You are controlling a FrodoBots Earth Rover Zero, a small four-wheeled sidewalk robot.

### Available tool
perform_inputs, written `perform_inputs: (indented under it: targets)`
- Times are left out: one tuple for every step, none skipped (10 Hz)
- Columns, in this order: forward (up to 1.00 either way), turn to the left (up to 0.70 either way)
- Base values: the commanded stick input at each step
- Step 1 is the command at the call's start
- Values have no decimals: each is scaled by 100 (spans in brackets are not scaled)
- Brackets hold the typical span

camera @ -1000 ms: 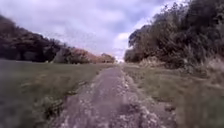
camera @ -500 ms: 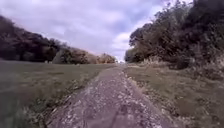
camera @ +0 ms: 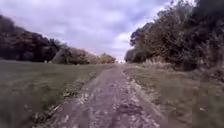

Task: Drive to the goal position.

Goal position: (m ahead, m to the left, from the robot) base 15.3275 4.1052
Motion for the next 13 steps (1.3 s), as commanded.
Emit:
perform_inputs:
  targets:
    - [100,0]
    - [100,0]
    - [100,0]
    - [100,0]
    - [100,0]
    - [100,0]
    - [100,0]
    - [100,0]
    - [100,0]
    - [100,0]
    - [100,0]
    - [100,0]
    - [100,0]
